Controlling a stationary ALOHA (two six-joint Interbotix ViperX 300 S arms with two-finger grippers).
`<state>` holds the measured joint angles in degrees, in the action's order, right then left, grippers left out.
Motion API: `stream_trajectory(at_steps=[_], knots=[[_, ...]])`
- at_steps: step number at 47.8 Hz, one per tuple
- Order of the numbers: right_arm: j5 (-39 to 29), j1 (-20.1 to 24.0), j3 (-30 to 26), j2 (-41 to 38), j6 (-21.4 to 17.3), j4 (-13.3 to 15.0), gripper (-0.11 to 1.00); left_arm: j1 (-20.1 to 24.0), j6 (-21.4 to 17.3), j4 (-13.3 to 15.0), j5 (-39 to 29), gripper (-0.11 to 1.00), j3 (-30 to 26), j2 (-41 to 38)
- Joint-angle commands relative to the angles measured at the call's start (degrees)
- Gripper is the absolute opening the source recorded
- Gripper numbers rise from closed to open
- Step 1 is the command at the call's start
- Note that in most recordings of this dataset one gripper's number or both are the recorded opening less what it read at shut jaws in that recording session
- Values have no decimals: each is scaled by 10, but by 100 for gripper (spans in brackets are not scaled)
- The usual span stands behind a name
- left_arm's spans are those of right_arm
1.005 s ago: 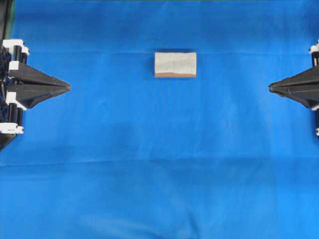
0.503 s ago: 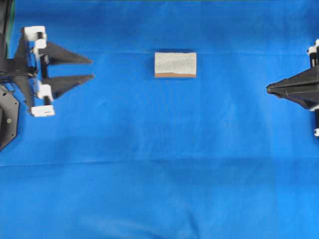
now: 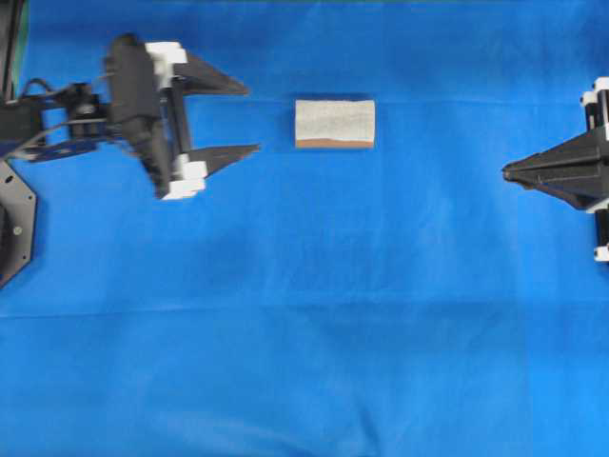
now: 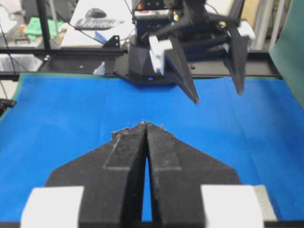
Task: Hand over the sponge with the left arm and wipe it with the right arm.
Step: 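Move the left gripper open toward the grey-and-tan sponge, then close the left gripper on the sponge's near end and lift it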
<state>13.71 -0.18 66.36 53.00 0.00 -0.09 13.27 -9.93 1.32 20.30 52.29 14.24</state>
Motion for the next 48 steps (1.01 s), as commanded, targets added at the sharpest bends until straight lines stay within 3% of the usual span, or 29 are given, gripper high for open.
stream_trajectory(at_steps=[1,20,30,48], knots=[[2,-1,-11,-7,-1,0,0,9,-4,0,3,94,-38,-47],[-10,-3,-10,-18,-1,0,0,33,-53,0,-64,94,-161,-220],[-14,-4,-9,-22,0,0,0,44,-82,0,-67,94,-190,-263],[-13,-6,-9,-23,2,0,0,53,-81,1,-74,94,-206,-308]])
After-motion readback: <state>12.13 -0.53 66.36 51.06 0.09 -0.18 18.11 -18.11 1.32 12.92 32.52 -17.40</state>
